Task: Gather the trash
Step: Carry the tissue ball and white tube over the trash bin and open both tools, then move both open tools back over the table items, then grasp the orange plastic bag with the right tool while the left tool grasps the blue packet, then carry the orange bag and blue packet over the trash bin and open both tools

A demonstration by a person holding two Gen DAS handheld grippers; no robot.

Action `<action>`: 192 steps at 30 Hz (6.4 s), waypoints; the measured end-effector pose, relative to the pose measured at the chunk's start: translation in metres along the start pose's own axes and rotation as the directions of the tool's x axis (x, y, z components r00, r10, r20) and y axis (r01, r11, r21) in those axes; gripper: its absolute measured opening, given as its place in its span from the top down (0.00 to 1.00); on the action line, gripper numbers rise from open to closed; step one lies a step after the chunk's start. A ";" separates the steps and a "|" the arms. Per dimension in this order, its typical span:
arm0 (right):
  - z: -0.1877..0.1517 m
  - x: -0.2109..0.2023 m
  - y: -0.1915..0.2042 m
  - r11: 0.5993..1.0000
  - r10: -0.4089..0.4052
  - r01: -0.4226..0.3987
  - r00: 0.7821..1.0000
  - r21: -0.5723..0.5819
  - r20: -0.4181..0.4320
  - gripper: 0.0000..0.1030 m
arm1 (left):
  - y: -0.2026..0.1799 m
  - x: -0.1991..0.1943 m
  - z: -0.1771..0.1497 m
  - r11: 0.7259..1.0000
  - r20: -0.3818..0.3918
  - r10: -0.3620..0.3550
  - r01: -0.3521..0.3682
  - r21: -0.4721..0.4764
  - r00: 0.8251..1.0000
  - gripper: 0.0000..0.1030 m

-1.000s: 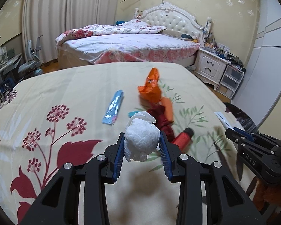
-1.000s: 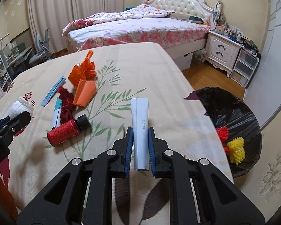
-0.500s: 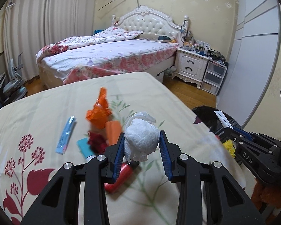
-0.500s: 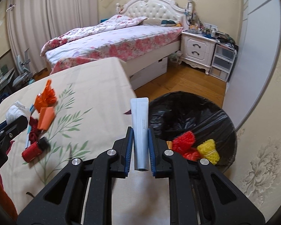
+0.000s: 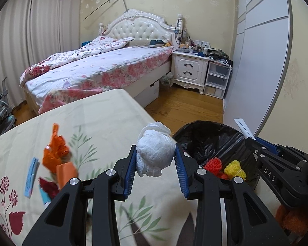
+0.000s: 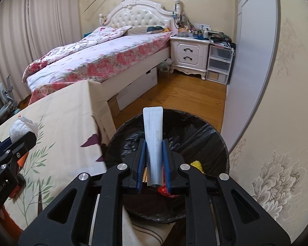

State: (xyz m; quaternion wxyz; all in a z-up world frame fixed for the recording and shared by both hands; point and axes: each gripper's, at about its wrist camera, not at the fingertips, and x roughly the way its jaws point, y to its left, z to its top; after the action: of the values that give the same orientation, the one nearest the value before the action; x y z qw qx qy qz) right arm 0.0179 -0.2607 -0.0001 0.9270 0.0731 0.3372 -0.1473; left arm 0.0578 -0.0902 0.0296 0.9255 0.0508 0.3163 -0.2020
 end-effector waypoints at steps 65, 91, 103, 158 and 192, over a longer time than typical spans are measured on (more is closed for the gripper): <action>0.004 0.028 0.028 1.000 0.024 -0.024 0.999 -0.019 -0.028 0.53 | 0.039 0.017 0.012 0.989 -0.040 0.133 -0.135 -0.064 0.990 0.27; 0.006 0.006 0.233 0.902 0.309 -0.319 0.948 -0.290 -0.081 0.52 | 0.241 -0.060 -0.055 0.811 -0.134 0.469 -0.485 -0.326 0.873 0.27; -0.001 0.014 0.298 0.855 0.350 -0.378 0.926 -0.356 -0.141 0.43 | 0.299 -0.083 -0.086 0.729 -0.191 0.532 -0.561 -0.393 0.825 0.27; 0.009 0.058 0.182 0.942 0.194 -0.221 0.973 -0.252 -0.128 0.69 | 0.219 0.013 -0.054 0.918 -0.271 0.283 -0.342 -0.201 0.920 0.71; 0.006 -0.002 0.083 0.987 0.083 -0.083 0.997 -0.140 -0.012 0.70 | 0.090 -0.036 0.000 0.988 0.041 0.077 -0.070 -0.137 0.996 0.82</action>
State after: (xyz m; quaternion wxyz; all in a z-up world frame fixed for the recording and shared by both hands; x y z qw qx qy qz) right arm 0.0470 -0.1828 0.0084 0.9341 0.0224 0.3463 -0.0843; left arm 0.0680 0.0041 0.0485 0.9406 -0.0050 0.3060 -0.1470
